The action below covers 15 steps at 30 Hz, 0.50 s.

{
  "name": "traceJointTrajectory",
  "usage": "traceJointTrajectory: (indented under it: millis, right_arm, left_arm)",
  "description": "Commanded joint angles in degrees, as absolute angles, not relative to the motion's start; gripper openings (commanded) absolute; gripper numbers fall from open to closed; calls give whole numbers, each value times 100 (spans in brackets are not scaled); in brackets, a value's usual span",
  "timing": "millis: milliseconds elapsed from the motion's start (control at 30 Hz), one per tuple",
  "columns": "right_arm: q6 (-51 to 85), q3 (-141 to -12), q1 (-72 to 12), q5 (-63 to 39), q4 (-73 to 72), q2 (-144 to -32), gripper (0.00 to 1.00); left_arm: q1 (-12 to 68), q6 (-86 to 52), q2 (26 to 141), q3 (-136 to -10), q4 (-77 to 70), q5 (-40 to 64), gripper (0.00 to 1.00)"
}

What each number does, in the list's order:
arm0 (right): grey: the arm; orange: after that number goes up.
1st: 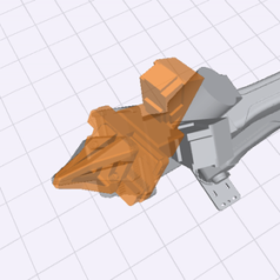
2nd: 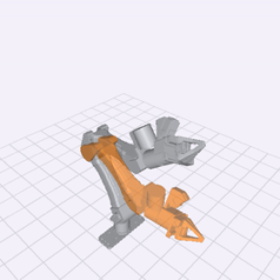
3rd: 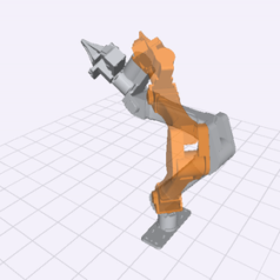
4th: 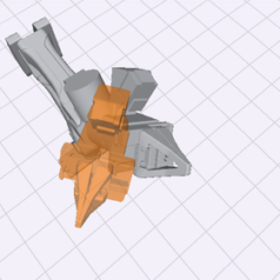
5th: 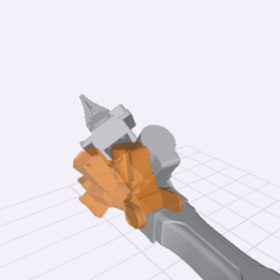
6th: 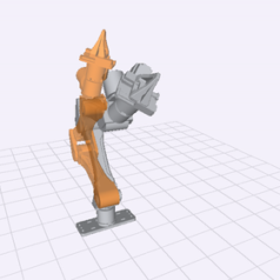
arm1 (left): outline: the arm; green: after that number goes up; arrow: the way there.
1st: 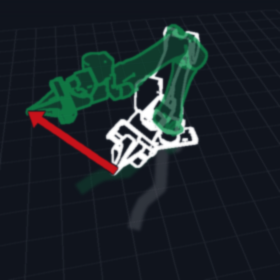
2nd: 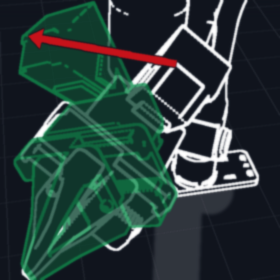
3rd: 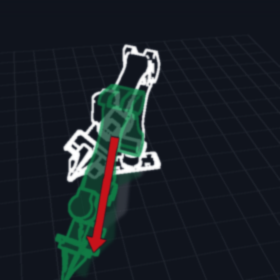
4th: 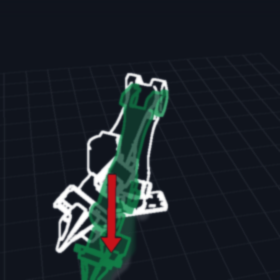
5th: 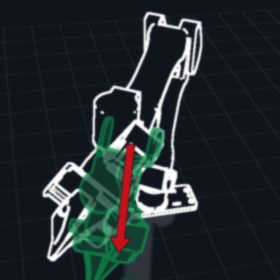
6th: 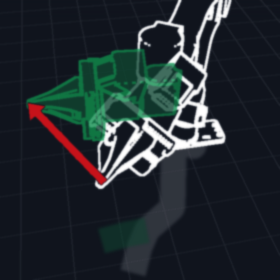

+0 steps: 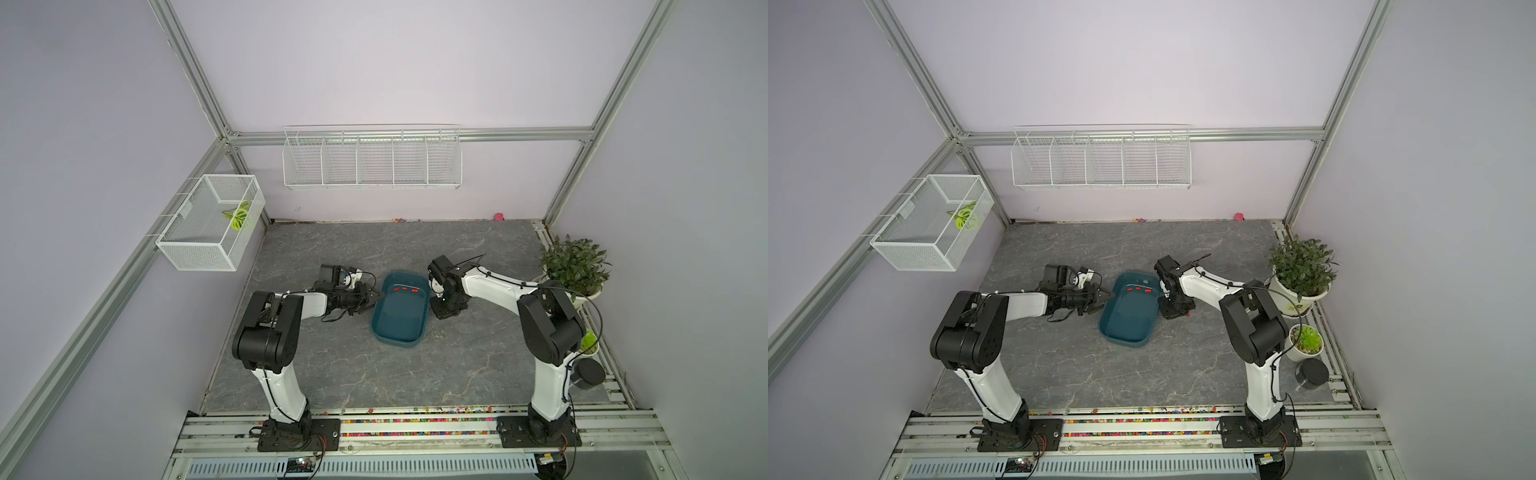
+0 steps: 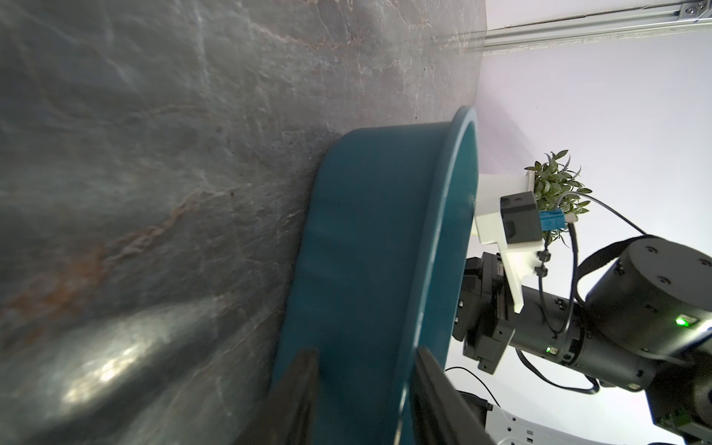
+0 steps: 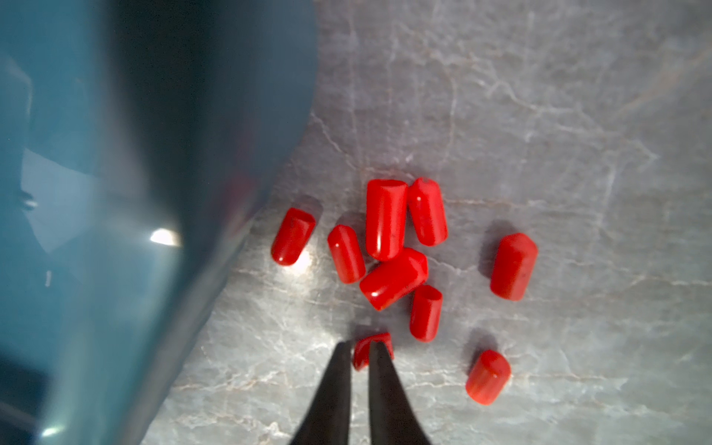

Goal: Take the screw protection sleeves out of the storage box
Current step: Place the screw protection sleeve at the center of the board.

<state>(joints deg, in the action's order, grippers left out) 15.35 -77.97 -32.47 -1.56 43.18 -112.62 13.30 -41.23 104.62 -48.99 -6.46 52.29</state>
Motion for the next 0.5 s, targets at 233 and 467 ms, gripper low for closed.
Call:
traceJointTrajectory:
  millis: [233, 467]
  right_arm:
    - [1516, -7875, -3208, -132, 4438, -10946, 28]
    - [1555, -7879, -3208, -81, 4517, -10491, 33]
  left_arm:
    - [1373, -3955, 10547, -5045, -563, 5177, 45]
    - [1380, -3950, 10544, -5043, -558, 5168, 45]
